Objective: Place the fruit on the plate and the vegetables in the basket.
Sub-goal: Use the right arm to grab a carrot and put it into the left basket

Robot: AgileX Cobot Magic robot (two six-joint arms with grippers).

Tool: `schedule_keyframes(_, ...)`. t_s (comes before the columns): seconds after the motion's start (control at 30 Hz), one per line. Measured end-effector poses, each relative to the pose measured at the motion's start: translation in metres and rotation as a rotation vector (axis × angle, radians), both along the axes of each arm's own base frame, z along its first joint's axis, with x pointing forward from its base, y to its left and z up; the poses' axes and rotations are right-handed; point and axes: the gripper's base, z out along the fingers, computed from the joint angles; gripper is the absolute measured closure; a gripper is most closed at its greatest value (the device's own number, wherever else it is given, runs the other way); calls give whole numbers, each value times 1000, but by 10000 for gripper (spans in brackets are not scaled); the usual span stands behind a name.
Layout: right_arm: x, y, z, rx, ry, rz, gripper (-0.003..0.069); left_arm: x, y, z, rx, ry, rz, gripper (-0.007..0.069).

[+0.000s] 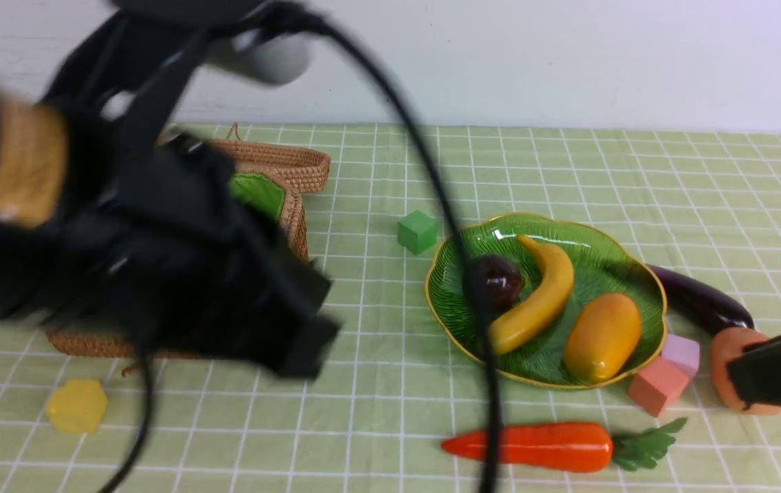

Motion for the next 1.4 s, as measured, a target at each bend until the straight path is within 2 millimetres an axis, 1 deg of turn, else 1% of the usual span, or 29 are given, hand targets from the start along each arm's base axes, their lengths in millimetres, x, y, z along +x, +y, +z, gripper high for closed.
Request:
schedule_keyframes(0.03, 5, 6, -4, -15, 11, 43, 519, -11, 12, -2, -15, -12, -6, 638)
schedule_keyframes(0.07, 9, 11, -7, -30, 13, 87, 518, -21, 20, -9, -24, -4, -12, 638)
schedule_keyframes(0.1, 15, 23, -14, -61, 22, 172, 517, -36, 34, -15, -57, -10, -20, 638)
schedule_keyframes(0.13, 16, 24, -15, -66, 22, 184, 517, -38, 36, -16, -62, -12, -21, 638)
schedule_keyframes(0.17, 22, 39, -27, -111, 37, 287, 512, -54, 51, -20, -109, -30, -27, 638)
schedule_keyframes(0.2, 24, 45, -32, -132, 40, 328, 508, -60, 57, -22, -127, -38, -28, 638)
schedule_keyframes(0.23, 28, 59, -45, -193, 41, 423, 498, -72, 69, -27, -167, -59, -32, 638)
schedule_keyframes(0.27, 29, 65, -51, -233, 33, 477, 488, -76, 73, -30, -180, -68, -33, 638)
schedule_keyframes(0.3, 34, 75, -65, -313, 30, 555, 468, -85, 83, -31, -217, -103, -33, 638)
schedule_keyframes(0.33, 36, 79, -71, -341, 30, 587, 456, -88, 86, -33, -230, -116, -33, 638)
schedule_keyframes(0.37, 40, 85, -83, -423, 29, 644, 428, -92, 91, -35, -251, -135, -34, 638)
schedule_keyframes(0.4, 43, 88, -91, -462, 39, 671, 405, -95, 94, -35, -264, -147, -34, 638)
schedule_keyframes(0.43, 49, 90, -102, -537, 48, 703, 370, -97, 97, -35, -274, -157, -34, 638)
schedule_keyframes(0.47, 50, 90, -104, -547, 49, 707, 364, -97, 97, -35, -275, -157, -34, 638)
schedule_keyframes(0.5, 59, 92, -118, -617, 56, 732, 312, -98, 98, -35, -278, -159, -35, 638)
schedule_keyframes(0.53, 64, 93, -126, -653, 59, 743, 285, -98, 97, -35, -277, -158, -34, 638)
schedule_keyframes(0.57, 68, 94, -133, -681, 61, 752, 267, -98, 97, -36, -277, -154, -35, 638)
schedule_keyframes(0.7, 82, 100, -152, -727, 26, 764, 215, -97, 94, -37, -275, -135, -39, 638)
schedule_keyframes(0.8, 91, 104, -160, -738, -28, 764, 204, -96, 93, -37, -273, -127, -40, 638)
schedule_keyframes(1.0, 96, 108, -161, -727, -89, 756, 202, -96, 93, -37, -276, -123, -41, 638)
schedule_keyframes(1.07, 99, 109, -165, -731, -96, 759, 202, -96, 93, -37, -276, -123, -41, 638)
schedule_keyframes(1.23, 106, 111, -182, -791, -98, 800, 202, -96, 93, -37, -280, -123, -42, 638)
schedule_keyframes(1.27, 106, 111, -182, -793, -99, 801, 202, -96, 93, -37, -280, -123, -42, 638)
schedule_keyframes(1.4, 110, 112, -192, -814, -102, 819, 210, -96, 92, -37, -285, -124, -42, 638)
